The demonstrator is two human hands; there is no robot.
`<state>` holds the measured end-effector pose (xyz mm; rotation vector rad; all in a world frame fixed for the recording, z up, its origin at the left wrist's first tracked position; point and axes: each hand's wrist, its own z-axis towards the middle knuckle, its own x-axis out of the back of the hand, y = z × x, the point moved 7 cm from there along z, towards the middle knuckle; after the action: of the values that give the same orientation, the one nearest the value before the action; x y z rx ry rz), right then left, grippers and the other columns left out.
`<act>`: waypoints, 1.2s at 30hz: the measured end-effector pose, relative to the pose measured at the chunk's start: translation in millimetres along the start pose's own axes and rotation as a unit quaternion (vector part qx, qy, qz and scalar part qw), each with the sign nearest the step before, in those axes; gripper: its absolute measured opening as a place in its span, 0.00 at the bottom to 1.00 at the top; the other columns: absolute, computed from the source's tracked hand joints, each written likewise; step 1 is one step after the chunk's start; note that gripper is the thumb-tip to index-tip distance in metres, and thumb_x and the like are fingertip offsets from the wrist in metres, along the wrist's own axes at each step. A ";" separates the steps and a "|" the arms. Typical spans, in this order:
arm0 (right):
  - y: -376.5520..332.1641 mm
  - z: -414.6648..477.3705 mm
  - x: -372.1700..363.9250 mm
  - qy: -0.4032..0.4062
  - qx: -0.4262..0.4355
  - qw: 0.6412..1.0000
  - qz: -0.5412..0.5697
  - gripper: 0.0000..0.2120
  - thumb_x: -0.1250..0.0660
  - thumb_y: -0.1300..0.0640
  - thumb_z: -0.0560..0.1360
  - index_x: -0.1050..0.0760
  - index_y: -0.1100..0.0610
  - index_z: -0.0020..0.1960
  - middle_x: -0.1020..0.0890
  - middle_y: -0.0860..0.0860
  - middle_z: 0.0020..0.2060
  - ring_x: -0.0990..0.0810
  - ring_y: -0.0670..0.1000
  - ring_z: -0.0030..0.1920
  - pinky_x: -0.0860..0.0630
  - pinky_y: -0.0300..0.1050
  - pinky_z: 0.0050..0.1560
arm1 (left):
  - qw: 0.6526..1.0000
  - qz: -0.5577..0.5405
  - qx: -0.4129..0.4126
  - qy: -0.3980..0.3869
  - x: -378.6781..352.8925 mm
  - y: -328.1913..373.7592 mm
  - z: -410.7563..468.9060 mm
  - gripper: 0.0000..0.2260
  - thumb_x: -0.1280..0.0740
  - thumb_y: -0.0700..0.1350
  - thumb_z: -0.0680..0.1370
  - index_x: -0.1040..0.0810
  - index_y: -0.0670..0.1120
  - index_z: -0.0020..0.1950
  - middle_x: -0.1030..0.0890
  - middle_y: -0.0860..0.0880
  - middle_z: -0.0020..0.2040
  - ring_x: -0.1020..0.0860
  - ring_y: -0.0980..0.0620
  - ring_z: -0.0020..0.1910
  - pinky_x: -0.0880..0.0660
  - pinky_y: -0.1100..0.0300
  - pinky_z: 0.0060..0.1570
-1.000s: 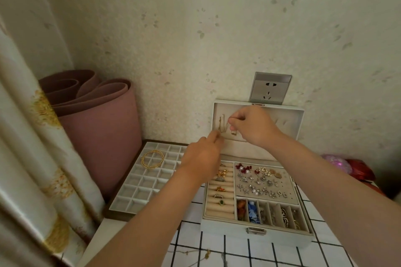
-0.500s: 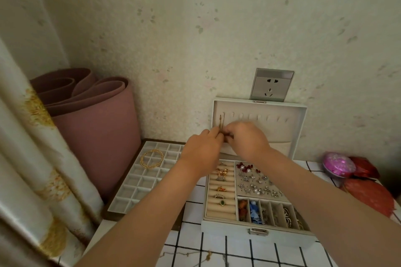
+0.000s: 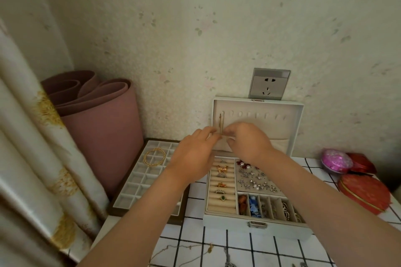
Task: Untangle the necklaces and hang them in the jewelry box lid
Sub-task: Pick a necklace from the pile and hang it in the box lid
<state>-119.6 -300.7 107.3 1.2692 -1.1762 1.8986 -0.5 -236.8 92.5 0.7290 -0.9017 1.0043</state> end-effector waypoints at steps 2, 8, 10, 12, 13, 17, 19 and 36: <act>-11.1 -11.7 6.3 0.020 0.011 1.000 0.004 0.13 0.35 0.57 0.78 0.19 0.49 0.61 0.17 0.48 0.57 0.19 0.51 0.57 0.22 0.50 0.58 | 0.999 -0.031 0.029 0.020 11.8 -1.9 -17.0 0.20 0.32 0.43 0.76 0.26 0.47 0.68 0.26 0.50 0.65 0.25 0.51 0.58 0.22 0.55 0.47; -72.5 -68.8 1.1 -0.030 0.077 0.994 0.069 0.09 0.32 0.55 0.78 0.17 0.47 0.55 0.15 0.44 0.50 0.18 0.44 0.49 0.21 0.42 0.52 | 0.990 -0.076 0.112 -0.029 42.4 -7.4 -77.1 0.08 0.35 0.47 0.79 0.22 0.52 0.57 0.21 0.56 0.50 0.24 0.56 0.47 0.25 0.59 0.44; -93.4 -91.3 -11.6 -0.066 0.101 0.990 0.073 0.08 0.31 0.55 0.77 0.17 0.46 0.53 0.15 0.44 0.49 0.17 0.44 0.48 0.21 0.42 0.52 | 0.984 -0.082 0.136 -0.076 50.0 -6.8 -95.9 0.06 0.36 0.49 0.80 0.21 0.53 0.54 0.20 0.56 0.48 0.23 0.56 0.44 0.24 0.58 0.44; -108.6 -111.9 -29.0 -0.100 0.118 0.985 0.074 0.07 0.31 0.55 0.76 0.17 0.45 0.51 0.15 0.44 0.47 0.17 0.44 0.48 0.20 0.44 0.51 | 0.976 -0.083 0.160 -0.123 53.5 -5.9 -116.5 0.05 0.37 0.50 0.80 0.22 0.54 0.51 0.20 0.56 0.45 0.23 0.56 0.43 0.24 0.58 0.44; -114.2 -120.6 -39.0 -0.116 0.124 0.983 0.075 0.07 0.31 0.55 0.76 0.17 0.45 0.50 0.15 0.43 0.47 0.18 0.44 0.47 0.20 0.45 0.51 | 0.970 -0.080 0.171 -0.152 51.8 -6.3 -128.0 0.04 0.37 0.49 0.79 0.23 0.55 0.48 0.21 0.56 0.43 0.23 0.56 0.42 0.24 0.58 0.44; -122.9 -142.7 -77.3 -0.168 0.125 0.977 0.043 0.07 0.32 0.53 0.77 0.16 0.47 0.52 0.16 0.44 0.48 0.18 0.47 0.48 0.20 0.47 0.52 | 0.945 -0.082 0.211 -0.238 36.6 -10.9 -174.7 0.05 0.36 0.49 0.78 0.22 0.58 0.46 0.20 0.57 0.42 0.22 0.56 0.44 0.24 0.60 0.45; -121.2 -148.5 -92.5 -0.177 0.119 0.977 0.013 0.09 0.34 0.53 0.78 0.16 0.47 0.53 0.16 0.46 0.49 0.18 0.49 0.49 0.20 0.48 0.51 | 0.938 -0.068 0.221 -0.260 29.6 -14.4 -190.2 0.05 0.34 0.50 0.77 0.20 0.57 0.49 0.19 0.57 0.46 0.22 0.56 0.47 0.25 0.61 0.45; -110.4 -152.7 -128.7 -0.208 0.160 0.955 -0.141 0.11 0.40 0.54 0.77 0.20 0.55 0.51 0.19 0.52 0.50 0.19 0.55 0.47 0.20 0.51 0.46 | 0.908 0.054 0.230 -0.345 -0.7 -9.5 -198.7 0.11 0.36 0.47 0.81 0.18 0.48 0.59 0.17 0.48 0.55 0.20 0.47 0.55 0.26 0.56 0.52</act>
<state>-43.8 -112.5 2.9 1.9733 -0.8309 1.7001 65.2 -72.5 1.5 1.5089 -1.3393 1.0858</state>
